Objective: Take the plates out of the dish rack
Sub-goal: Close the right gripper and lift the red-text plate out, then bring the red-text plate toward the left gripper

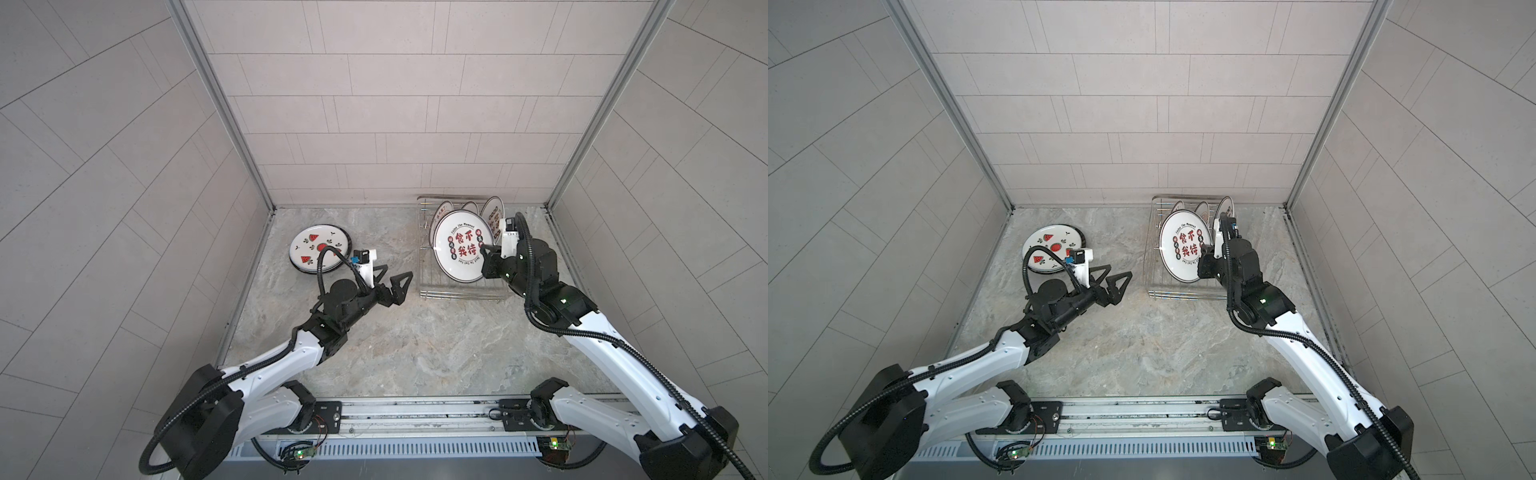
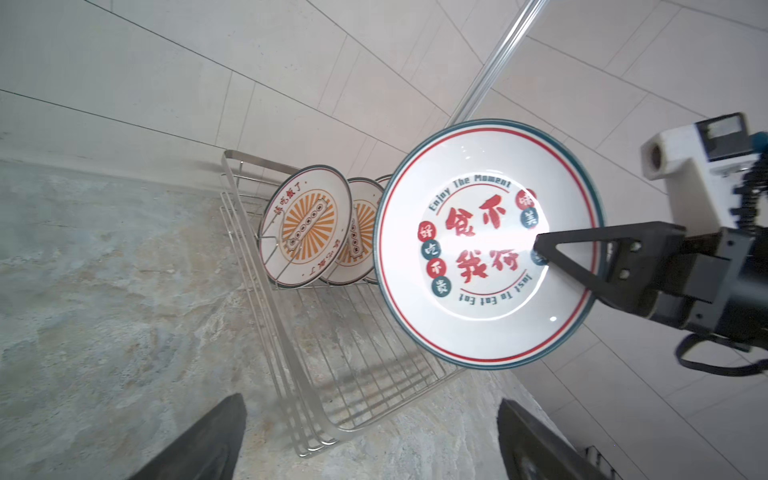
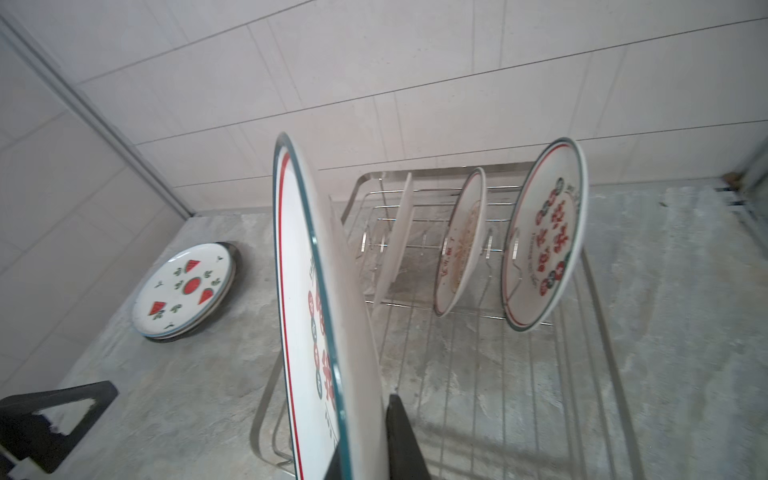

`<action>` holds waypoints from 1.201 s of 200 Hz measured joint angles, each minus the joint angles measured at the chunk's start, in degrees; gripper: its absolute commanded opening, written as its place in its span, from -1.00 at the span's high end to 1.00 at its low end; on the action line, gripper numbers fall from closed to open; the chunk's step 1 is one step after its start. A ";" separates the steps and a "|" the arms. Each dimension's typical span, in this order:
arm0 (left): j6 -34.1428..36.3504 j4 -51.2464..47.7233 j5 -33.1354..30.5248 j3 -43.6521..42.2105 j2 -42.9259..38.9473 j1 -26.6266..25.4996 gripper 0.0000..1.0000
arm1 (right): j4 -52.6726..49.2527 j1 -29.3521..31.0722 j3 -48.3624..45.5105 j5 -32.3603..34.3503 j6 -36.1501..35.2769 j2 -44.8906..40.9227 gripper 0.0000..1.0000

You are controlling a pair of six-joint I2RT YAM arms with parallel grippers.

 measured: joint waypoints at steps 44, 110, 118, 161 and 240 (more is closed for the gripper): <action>-0.79 2.56 2.93 -1.22 -2.99 0.00 -0.91 | 8.76 -0.15 -3.04 -14.51 4.37 0.13 1.00; -4.09 7.52 4.46 -4.46 -2.40 0.00 -0.47 | 19.06 -0.28 -6.67 -25.88 7.23 3.48 1.00; -4.74 7.80 4.44 -4.46 -2.32 0.00 -0.42 | 19.96 -0.26 -7.04 -26.69 7.45 3.69 1.00; -8.17 7.76 3.76 -4.46 -1.70 0.00 -0.21 | 23.89 -0.28 -7.19 -29.86 9.03 6.58 1.00; -14.53 14.75 0.24 -6.03 3.61 0.39 0.36 | 27.58 -0.50 -7.17 -32.24 11.13 10.34 1.00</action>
